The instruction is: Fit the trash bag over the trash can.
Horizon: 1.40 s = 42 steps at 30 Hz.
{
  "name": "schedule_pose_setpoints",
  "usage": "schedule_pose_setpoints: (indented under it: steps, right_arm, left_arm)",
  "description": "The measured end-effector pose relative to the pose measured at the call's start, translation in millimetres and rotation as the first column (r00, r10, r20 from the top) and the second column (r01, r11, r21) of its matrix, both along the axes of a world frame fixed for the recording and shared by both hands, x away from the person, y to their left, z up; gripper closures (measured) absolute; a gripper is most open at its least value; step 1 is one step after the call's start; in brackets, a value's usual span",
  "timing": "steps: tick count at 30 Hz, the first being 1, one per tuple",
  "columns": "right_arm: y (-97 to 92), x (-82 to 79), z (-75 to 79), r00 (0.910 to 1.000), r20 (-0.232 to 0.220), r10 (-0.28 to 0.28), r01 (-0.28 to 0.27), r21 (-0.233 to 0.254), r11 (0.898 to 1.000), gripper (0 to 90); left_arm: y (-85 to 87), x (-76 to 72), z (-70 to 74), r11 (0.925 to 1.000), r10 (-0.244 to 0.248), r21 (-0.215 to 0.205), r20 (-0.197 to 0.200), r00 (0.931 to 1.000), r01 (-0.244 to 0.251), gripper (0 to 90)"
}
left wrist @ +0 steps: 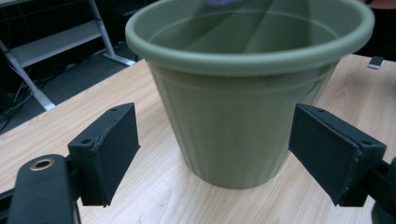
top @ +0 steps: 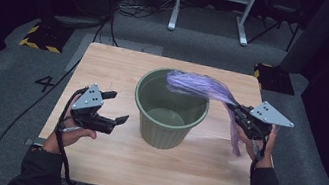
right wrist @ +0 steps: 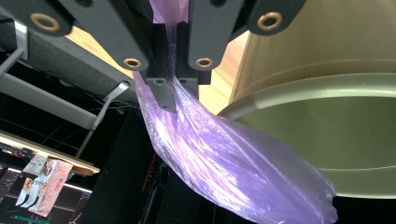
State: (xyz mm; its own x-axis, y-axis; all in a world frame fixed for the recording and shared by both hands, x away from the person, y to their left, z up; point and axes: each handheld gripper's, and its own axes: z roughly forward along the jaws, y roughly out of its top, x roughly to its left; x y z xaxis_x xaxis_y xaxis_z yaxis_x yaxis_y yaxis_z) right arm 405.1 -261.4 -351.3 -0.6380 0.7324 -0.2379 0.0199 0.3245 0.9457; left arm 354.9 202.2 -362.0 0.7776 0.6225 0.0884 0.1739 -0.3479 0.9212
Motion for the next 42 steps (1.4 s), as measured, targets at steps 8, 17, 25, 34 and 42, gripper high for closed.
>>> schedule_pose_setpoints:
  steps: [8, 17, 25, 34, 42]
  right_arm:
    - [3.3, 0.6, 1.9, 1.0, 0.006, -0.006, 0.006, -0.02, 1.0, 89.4]
    - [9.7, -1.1, 4.9, 0.9997, 0.02, -0.012, 0.014, -0.06, 0.998, 89.3]
    - [19.2, -6.4, 6.4, 0.999, 0.045, 0.008, -0.004, -0.11, 0.994, 89.0]
    - [22.7, -10.3, 7.4, 0.9983, 0.049, 0.031, -0.025, -0.124, 0.992, 88.8]
    - [27.6, -12.9, 7.8, 0.997, 0.056, 0.053, -0.045, -0.126, 0.991, 88.1]
  left_arm:
    - [0.0, 8.8, 19.3, 0.9989, -0.002, -0.046, 0.034, 0.9994, 0.003, 15.6]
    - [-23.0, 20.6, 55.8, 0.9978, -0.057, -0.031, 0.066, 0.9962, 0.059, 15.5]
    - [-59.8, 29.0, 76.9, 0.992, -0.126, 0.021, 0.081, 0.9887, 0.125, 15.5]
    - [-83.1, 44.6, 73.5, 0.9881, -0.136, 0.079, 0.047, 0.9896, 0.132, 16.3]
    - [-92.6, 50.5, 67.6, 0.9818, -0.166, 0.095, 0.011, 0.986, 0.164, 30.5]
